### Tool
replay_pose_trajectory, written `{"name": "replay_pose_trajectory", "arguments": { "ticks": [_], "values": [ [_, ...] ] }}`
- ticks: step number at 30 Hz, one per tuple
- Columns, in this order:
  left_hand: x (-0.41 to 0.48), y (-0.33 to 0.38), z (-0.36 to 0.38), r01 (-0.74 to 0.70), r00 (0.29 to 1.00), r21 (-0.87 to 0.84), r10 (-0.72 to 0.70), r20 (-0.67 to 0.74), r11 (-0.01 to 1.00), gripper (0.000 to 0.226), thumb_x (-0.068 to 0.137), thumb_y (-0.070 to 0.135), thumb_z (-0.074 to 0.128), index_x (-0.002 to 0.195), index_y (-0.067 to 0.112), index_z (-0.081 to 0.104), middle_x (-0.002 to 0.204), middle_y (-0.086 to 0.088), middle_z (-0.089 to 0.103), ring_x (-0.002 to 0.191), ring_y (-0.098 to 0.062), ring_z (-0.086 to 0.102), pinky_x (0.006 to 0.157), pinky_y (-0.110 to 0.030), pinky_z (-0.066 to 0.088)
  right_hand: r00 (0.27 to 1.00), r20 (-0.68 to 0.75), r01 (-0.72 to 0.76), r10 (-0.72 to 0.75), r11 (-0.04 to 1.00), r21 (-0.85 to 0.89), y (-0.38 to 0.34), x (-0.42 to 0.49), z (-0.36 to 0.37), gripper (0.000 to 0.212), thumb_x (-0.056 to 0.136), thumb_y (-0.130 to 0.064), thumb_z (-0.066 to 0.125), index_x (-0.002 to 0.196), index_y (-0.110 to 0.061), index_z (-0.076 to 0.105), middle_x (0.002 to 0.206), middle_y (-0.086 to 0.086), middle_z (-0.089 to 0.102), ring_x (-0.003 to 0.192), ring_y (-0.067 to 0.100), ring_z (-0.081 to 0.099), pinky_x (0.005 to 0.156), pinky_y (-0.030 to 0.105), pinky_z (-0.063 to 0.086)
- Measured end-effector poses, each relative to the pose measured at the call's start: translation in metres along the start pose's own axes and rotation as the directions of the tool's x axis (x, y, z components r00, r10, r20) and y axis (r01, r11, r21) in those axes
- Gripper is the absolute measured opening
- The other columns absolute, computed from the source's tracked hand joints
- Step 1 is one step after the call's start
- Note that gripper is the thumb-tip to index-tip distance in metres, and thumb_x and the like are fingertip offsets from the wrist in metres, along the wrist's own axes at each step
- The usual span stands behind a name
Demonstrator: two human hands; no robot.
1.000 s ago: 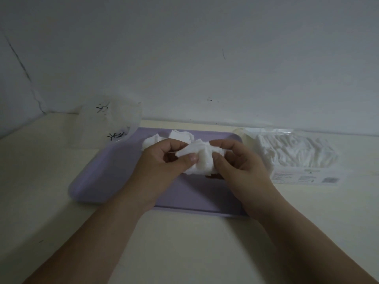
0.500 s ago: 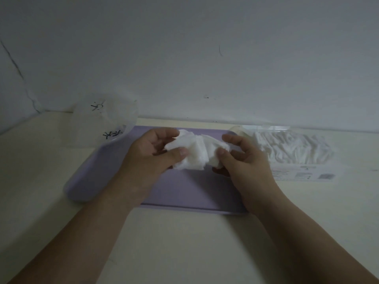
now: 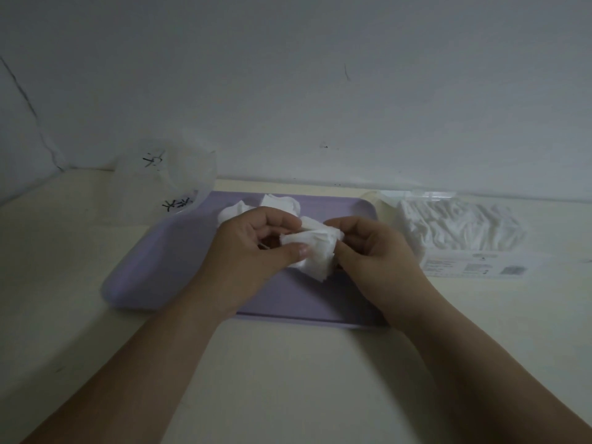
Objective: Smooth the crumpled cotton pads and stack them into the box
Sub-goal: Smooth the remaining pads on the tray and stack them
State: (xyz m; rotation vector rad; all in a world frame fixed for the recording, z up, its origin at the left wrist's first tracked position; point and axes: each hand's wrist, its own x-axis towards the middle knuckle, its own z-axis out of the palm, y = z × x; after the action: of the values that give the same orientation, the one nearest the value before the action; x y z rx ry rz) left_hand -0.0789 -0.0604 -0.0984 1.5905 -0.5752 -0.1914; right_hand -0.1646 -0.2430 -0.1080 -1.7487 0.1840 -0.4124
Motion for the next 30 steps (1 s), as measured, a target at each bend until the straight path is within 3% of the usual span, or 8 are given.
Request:
{"name": "replay_pose_trajectory", "arguments": {
  "ticks": [4, 6, 8, 12, 17, 20, 23, 30],
  "values": [
    [0.000, -0.002, 0.001, -0.026, 1.000, 0.054, 0.027, -0.016, 0.998, 0.027, 0.076, 0.002, 0.088, 0.094, 0.018, 0.077, 0.093, -0.013, 0.078, 0.086, -0.035, 0.069, 0.091, -0.055, 0.059, 0.986, 0.151, -0.091, 0.067, 0.984, 0.153, -0.002, 0.000, -0.002, 0.051, 0.074, -0.009, 0.076, 0.124, -0.014, 0.066, 0.112, 0.011, 0.079, 0.100, 0.019, 0.073, 0.091, 0.037, 0.060],
    [-0.001, -0.001, 0.002, -0.049, 0.998, 0.097, 0.052, -0.027, 0.994, 0.028, 0.074, 0.002, 0.089, 0.093, 0.019, 0.075, 0.091, -0.010, 0.077, 0.085, -0.033, 0.072, 0.085, -0.048, 0.062, 0.986, 0.160, -0.043, 0.041, 0.999, 0.014, 0.000, -0.001, -0.001, 0.069, 0.068, -0.024, 0.085, 0.133, -0.023, 0.061, 0.116, 0.001, 0.078, 0.106, 0.015, 0.073, 0.095, 0.037, 0.059],
    [-0.001, 0.000, 0.003, -0.058, 0.998, 0.138, 0.063, -0.030, 0.989, 0.037, 0.072, 0.005, 0.091, 0.097, 0.026, 0.073, 0.093, -0.003, 0.075, 0.078, -0.022, 0.070, 0.078, -0.033, 0.062, 0.995, 0.098, 0.043, -0.025, 0.981, -0.188, 0.004, -0.002, 0.001, 0.063, 0.073, -0.037, 0.086, 0.130, -0.032, 0.061, 0.114, -0.007, 0.077, 0.105, 0.012, 0.074, 0.099, 0.043, 0.058],
    [0.001, -0.007, -0.001, -0.056, 0.998, 0.212, 0.047, 0.045, 0.976, 0.068, 0.070, 0.008, 0.094, 0.126, 0.031, 0.063, 0.112, 0.006, 0.061, 0.075, -0.010, 0.059, 0.072, -0.019, 0.053, 0.991, 0.112, 0.095, -0.071, 0.969, -0.229, 0.006, 0.000, 0.000, 0.040, 0.083, -0.012, 0.080, 0.115, -0.032, 0.067, 0.108, -0.009, 0.079, 0.103, 0.012, 0.075, 0.100, 0.049, 0.057],
    [0.001, -0.009, 0.000, -0.059, 0.990, 0.379, 0.006, 0.140, 0.924, 0.046, 0.070, 0.020, 0.091, 0.107, 0.037, 0.070, 0.100, 0.011, 0.071, 0.084, -0.005, 0.070, 0.078, -0.028, 0.057, 0.978, 0.205, 0.074, -0.026, 0.971, -0.227, 0.004, -0.002, -0.002, 0.065, 0.079, -0.010, 0.078, 0.133, -0.042, 0.058, 0.121, -0.029, 0.068, 0.115, -0.001, 0.066, 0.105, 0.031, 0.052],
    [0.000, -0.006, 0.000, -0.031, 0.989, 0.375, -0.025, 0.145, 0.926, 0.056, 0.070, 0.021, 0.092, 0.119, 0.034, 0.068, 0.098, 0.015, 0.073, 0.078, -0.005, 0.070, 0.075, -0.026, 0.057, 0.984, 0.174, -0.049, 0.050, 0.999, -0.011, 0.002, -0.002, 0.003, 0.068, 0.077, -0.038, 0.077, 0.141, -0.036, 0.057, 0.134, -0.021, 0.065, 0.122, 0.004, 0.065, 0.103, 0.032, 0.054],
    [-0.001, -0.003, 0.002, -0.026, 0.991, 0.377, -0.027, 0.134, 0.926, 0.066, 0.071, 0.020, 0.091, 0.130, 0.030, 0.063, 0.105, 0.014, 0.070, 0.068, 0.001, 0.065, 0.067, -0.016, 0.049, 0.994, 0.091, -0.063, 0.066, 0.997, -0.033, 0.000, -0.001, 0.010, 0.058, 0.083, -0.052, 0.068, 0.138, -0.036, 0.060, 0.133, -0.017, 0.066, 0.120, 0.006, 0.067, 0.106, 0.038, 0.055],
    [0.001, -0.010, 0.002, -0.022, 0.987, 0.291, -0.026, 0.159, 0.956, 0.050, 0.079, 0.010, 0.085, 0.124, 0.025, 0.067, 0.100, 0.008, 0.074, 0.080, -0.003, 0.070, 0.075, -0.021, 0.051, 0.985, 0.128, -0.113, 0.115, 0.993, -0.023, 0.003, 0.001, 0.012, 0.046, 0.099, -0.024, 0.062, 0.143, -0.035, 0.056, 0.136, -0.012, 0.064, 0.128, 0.010, 0.061, 0.115, 0.035, 0.046]
  ]
}}
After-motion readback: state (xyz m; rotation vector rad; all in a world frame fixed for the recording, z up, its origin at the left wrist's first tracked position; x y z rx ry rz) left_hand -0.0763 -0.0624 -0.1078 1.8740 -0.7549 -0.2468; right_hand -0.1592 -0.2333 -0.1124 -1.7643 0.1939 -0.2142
